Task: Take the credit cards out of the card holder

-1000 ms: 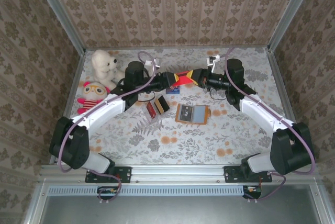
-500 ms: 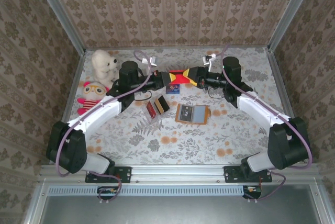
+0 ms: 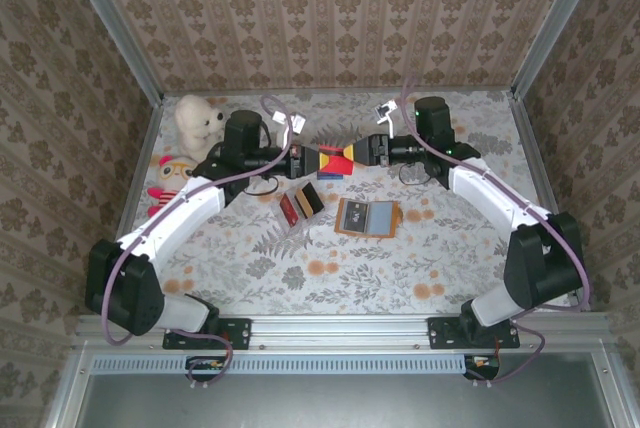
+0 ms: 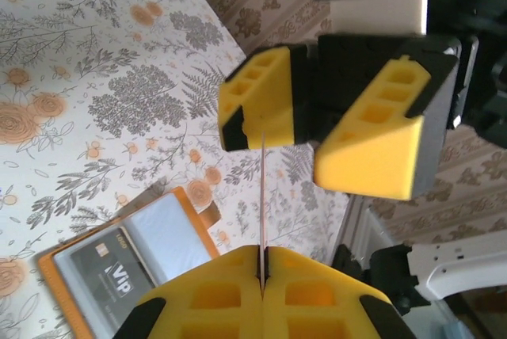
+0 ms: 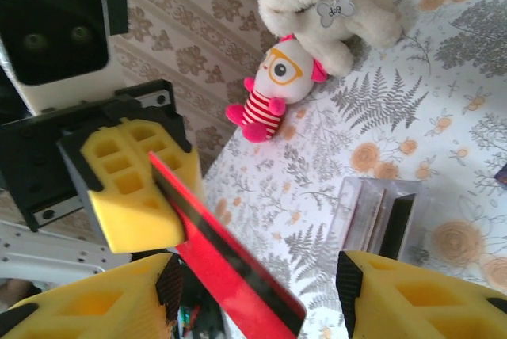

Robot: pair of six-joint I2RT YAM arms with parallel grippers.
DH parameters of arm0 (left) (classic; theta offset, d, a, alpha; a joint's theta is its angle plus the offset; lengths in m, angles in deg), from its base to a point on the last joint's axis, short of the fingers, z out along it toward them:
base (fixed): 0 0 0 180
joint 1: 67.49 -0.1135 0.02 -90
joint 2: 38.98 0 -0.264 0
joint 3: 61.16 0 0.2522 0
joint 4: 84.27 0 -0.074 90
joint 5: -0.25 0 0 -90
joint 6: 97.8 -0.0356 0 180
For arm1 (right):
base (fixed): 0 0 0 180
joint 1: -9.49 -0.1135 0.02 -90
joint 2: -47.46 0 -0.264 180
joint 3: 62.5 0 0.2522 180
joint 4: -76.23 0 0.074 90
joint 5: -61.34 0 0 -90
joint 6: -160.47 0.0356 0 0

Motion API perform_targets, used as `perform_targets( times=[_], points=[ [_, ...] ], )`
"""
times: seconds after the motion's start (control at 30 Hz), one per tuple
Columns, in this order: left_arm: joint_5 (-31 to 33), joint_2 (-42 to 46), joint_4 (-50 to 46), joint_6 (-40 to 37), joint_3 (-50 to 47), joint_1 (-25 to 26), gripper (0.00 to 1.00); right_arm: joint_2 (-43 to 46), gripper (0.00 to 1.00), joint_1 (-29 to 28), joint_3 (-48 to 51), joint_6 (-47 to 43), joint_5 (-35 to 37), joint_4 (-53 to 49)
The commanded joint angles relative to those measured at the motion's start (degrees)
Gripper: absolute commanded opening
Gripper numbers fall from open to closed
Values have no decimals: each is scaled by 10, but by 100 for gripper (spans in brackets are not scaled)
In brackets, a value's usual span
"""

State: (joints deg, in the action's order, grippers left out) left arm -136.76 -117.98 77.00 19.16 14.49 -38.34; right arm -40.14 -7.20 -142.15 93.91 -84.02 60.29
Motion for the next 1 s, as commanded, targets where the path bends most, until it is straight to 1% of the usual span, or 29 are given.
perform_targets(
  times=[0.0, 0.07, 0.1, 0.13, 0.17, 0.43, 0.57, 0.63, 0.8, 0.93, 0.97],
  points=[
    [-13, -1, -64, -109, 26, -3, 0, -25, 56, -6, -32, -107, -4, -44],
    [-3, -8, -91, -148, 38, -3, 0, -46, 55, -8, -60, -142, -20, -77],
    [0, -12, -99, -162, 43, -3, 0, -55, 53, -8, -67, -160, -42, -80],
    [4, -15, -108, -179, 49, -3, 0, -64, 47, -9, -70, -177, -74, -76],
    [6, -19, -117, -192, 53, -3, 0, -72, 46, -9, -75, -184, -87, -73],
    [15, -39, -142, -228, 76, -6, 0, -107, 45, -18, -111, -258, -93, -117],
    [18, -45, -144, -230, 82, -9, 0, -111, 36, -23, -121, -295, -120, -148],
    [18, -45, -142, -228, 83, -13, 0, -109, 30, -25, -125, -312, -125, -168],
    [10, -40, -139, -222, 82, -19, 0, -100, 15, -26, -120, -325, -121, -181],
    [29, -30, -137, -214, 72, -22, 0, -90, 6, -27, -110, -313, -106, -165],
    [42, -28, -140, -207, 71, -23, 4, -87, 5, -27, -105, -308, -97, -154]
  ],
)
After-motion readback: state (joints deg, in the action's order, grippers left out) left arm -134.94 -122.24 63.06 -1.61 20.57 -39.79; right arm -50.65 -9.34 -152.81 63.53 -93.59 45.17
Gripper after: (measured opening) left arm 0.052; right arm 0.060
